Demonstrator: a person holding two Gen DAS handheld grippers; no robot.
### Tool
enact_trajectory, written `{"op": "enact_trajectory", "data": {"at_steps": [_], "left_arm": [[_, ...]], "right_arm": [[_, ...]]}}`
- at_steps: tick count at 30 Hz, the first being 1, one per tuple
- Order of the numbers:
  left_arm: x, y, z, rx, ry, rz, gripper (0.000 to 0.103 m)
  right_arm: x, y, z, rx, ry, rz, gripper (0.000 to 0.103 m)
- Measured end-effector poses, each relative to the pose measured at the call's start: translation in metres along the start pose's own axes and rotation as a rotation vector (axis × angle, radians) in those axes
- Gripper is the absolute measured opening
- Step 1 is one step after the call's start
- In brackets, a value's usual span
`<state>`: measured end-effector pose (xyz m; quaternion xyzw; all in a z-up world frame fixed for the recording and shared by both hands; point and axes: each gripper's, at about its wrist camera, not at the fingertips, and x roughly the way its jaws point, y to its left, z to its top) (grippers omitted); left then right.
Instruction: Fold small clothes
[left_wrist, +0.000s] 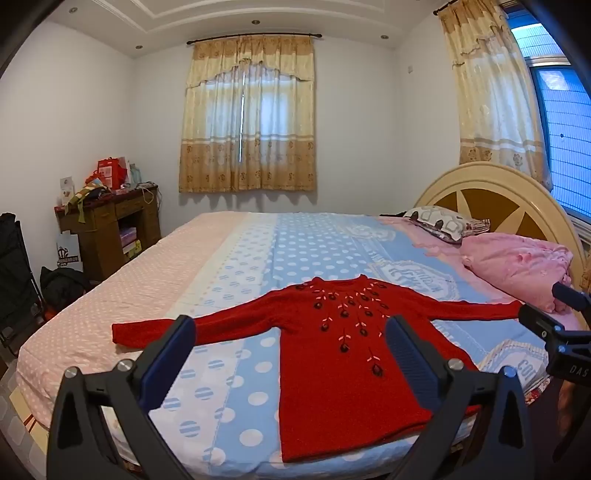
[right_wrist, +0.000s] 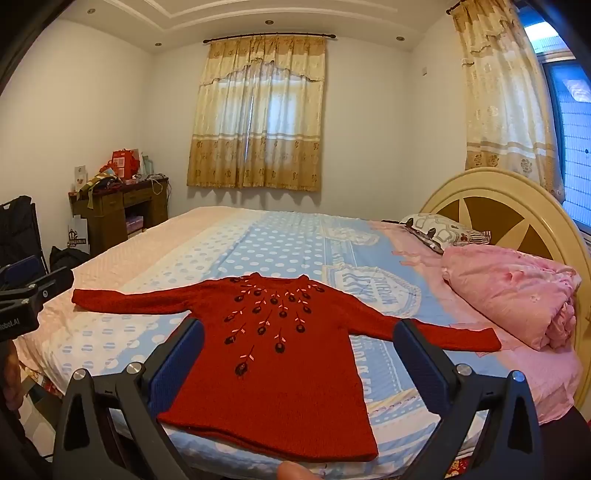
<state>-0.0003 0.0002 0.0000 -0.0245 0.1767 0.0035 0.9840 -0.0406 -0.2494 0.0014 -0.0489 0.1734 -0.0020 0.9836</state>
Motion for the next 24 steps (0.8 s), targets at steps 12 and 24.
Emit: {"op": "enact_trajectory", "data": {"at_steps": [12,24], "left_arm": [[0.000,0.001,0.000,0.002,0.006,0.002,0.103],[0.003,-0.007,-0.005,0.010,0.014,-0.002,0.103]], "right_arm": [[0.005,0.006,-0.008,-0.004,0.013,0.007,0.102],[0.014,0.004,-0.010,0.007,0.046,0.005,0.102]]}}
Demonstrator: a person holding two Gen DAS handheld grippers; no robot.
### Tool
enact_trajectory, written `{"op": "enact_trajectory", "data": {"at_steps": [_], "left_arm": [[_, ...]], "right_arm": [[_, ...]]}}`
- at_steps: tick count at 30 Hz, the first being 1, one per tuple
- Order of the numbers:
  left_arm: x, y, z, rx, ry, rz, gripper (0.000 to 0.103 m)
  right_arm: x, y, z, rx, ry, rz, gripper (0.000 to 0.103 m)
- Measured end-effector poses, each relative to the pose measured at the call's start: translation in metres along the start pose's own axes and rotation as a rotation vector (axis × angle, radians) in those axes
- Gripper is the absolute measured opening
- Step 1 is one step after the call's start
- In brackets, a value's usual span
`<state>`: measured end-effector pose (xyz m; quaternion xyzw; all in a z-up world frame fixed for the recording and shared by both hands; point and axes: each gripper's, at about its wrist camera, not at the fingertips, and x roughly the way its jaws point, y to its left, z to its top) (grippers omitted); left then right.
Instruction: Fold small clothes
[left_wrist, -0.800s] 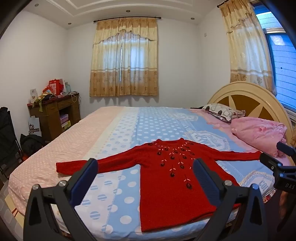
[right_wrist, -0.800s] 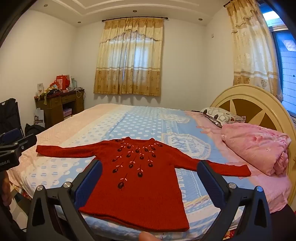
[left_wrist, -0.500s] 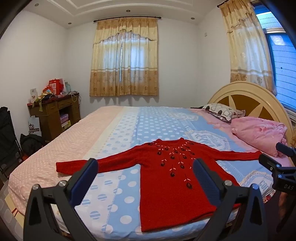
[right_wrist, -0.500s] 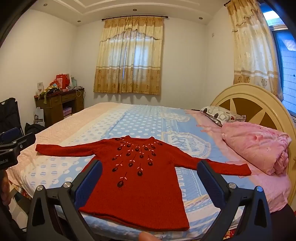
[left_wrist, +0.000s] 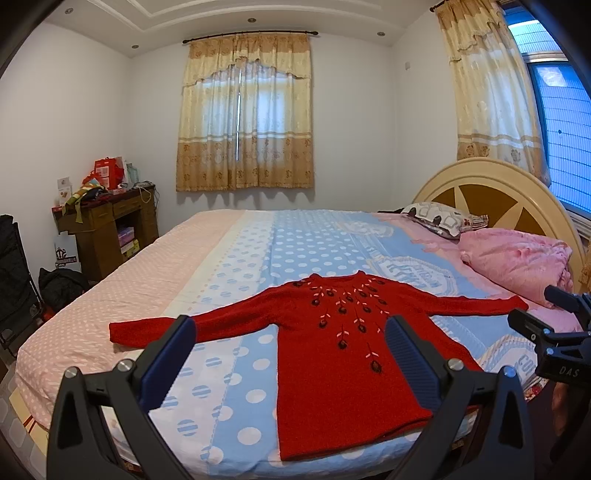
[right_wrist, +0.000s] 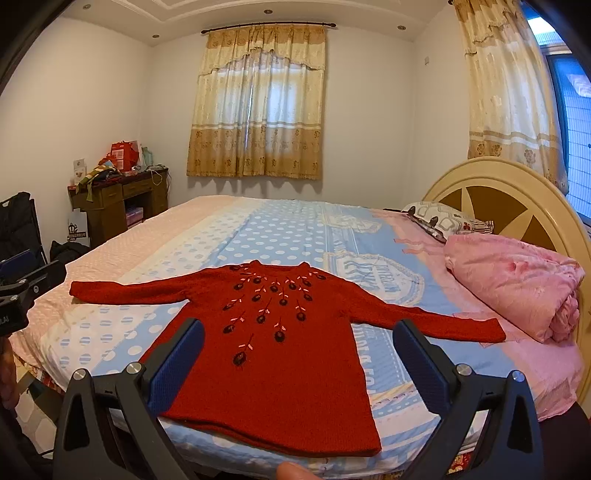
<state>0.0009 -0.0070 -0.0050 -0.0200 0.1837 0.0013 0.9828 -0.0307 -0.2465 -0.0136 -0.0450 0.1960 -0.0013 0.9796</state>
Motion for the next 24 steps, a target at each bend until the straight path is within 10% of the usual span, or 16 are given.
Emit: {"op": "enact_trajectory", "data": {"at_steps": [24], "left_arm": [[0.0001,-0.0003,0.0003,0.000,0.001,0.000,0.103]], "right_arm": [[0.0012,-0.0012,-0.0019,0.000,-0.001,-0.013,0.102]]}}
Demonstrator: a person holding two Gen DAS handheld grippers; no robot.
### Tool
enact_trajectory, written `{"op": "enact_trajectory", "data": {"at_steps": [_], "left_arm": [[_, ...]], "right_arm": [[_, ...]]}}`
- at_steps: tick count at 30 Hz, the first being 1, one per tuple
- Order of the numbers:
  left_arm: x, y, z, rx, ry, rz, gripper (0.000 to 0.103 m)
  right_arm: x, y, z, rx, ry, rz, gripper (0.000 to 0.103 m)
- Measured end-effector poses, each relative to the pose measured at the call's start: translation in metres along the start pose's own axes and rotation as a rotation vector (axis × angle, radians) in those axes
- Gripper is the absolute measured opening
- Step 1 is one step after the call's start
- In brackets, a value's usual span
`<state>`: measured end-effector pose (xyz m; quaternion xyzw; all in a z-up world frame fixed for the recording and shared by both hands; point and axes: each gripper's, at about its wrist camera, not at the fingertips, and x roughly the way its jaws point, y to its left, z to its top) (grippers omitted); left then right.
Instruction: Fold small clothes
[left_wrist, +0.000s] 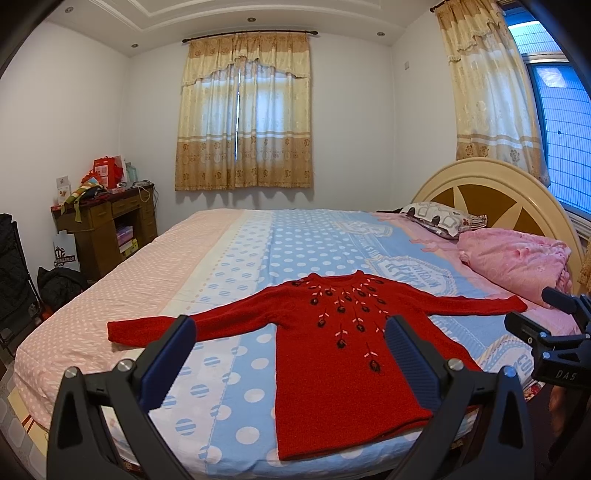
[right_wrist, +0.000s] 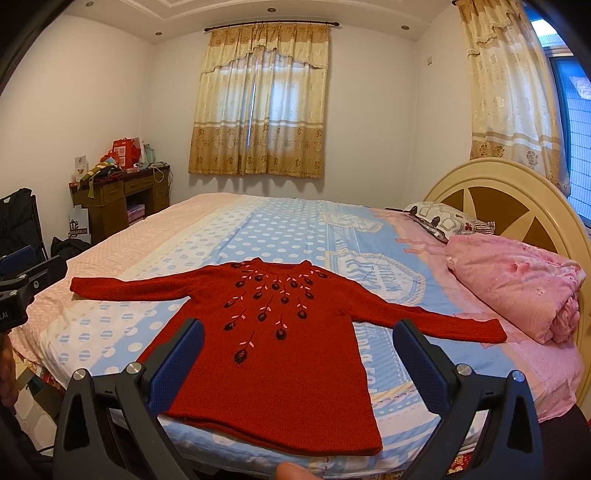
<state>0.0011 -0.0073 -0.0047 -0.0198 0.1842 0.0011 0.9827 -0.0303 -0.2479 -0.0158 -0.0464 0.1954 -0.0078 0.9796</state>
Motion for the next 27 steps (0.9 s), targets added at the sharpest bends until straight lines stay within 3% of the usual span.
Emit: {"op": "enact_trajectory", "data": {"at_steps": [27], "left_arm": [[0.0004,-0.0004,-0.0007,0.000,0.003,0.003,0.103]], "right_arm": [[0.0006,0.0027,-0.0012,0.002,0.008,0.001,0.102]]}}
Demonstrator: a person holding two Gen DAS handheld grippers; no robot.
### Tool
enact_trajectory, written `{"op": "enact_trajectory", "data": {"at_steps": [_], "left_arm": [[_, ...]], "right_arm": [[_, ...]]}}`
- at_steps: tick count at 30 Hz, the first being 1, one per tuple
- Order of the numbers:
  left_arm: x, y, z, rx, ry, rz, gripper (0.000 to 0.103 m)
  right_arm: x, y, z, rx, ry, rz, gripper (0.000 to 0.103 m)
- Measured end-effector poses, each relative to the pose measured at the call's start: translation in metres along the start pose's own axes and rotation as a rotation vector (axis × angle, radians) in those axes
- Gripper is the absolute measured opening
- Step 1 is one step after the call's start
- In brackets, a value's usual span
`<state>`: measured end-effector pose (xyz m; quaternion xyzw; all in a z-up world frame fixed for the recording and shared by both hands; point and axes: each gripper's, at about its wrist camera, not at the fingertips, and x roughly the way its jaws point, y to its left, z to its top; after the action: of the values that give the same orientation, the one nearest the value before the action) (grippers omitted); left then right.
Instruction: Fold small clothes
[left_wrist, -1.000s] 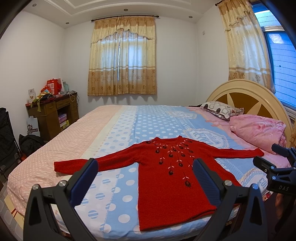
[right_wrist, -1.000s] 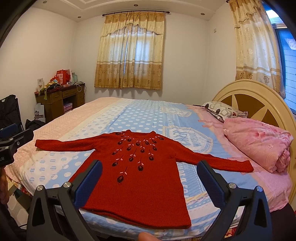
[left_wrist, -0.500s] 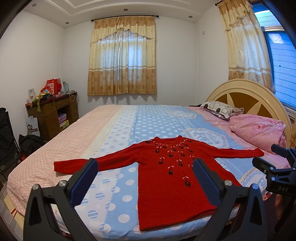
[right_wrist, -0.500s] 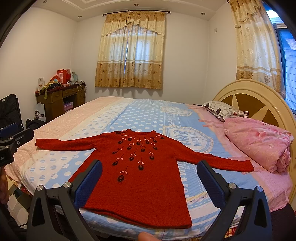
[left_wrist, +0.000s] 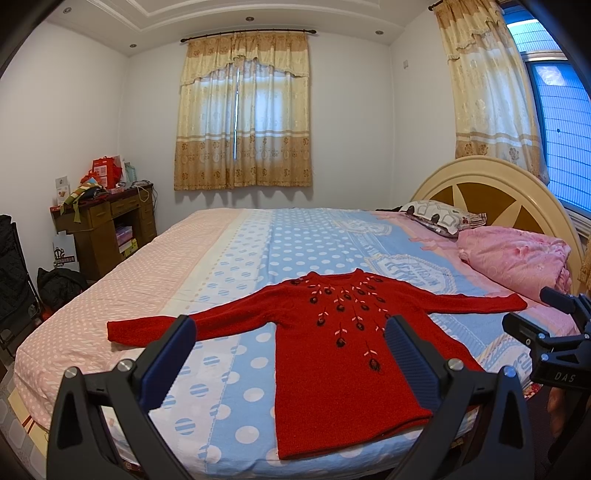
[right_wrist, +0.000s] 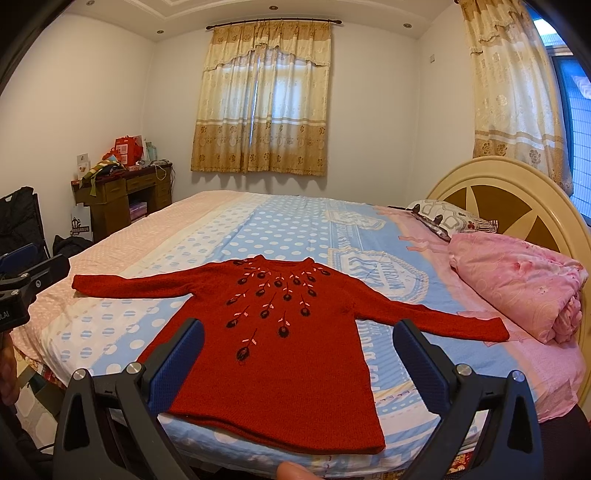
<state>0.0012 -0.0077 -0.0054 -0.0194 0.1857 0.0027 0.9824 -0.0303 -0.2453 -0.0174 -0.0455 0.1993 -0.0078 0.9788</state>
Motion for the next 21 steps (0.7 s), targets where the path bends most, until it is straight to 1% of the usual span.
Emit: {"op": "enact_trajectory", "data": {"at_steps": [13,17,21], "left_arm": [[0.002,-0.004,-0.007,0.003,0.015,0.001,0.103],[0.011,-0.006,-0.011,0.014,0.029,0.004,0.103],[0.027,-0.007,-0.014,0.045,0.042,0.016,0.103]], "right_arm": [[0.009,-0.003,-0.004,0.011,0.024,0.003,0.102],[0.019,-0.008,-0.007,0.012,0.045,-0.005,0.102],[0.038,-0.016,-0.014,0.023,0.067,0.004,0.102]]}}
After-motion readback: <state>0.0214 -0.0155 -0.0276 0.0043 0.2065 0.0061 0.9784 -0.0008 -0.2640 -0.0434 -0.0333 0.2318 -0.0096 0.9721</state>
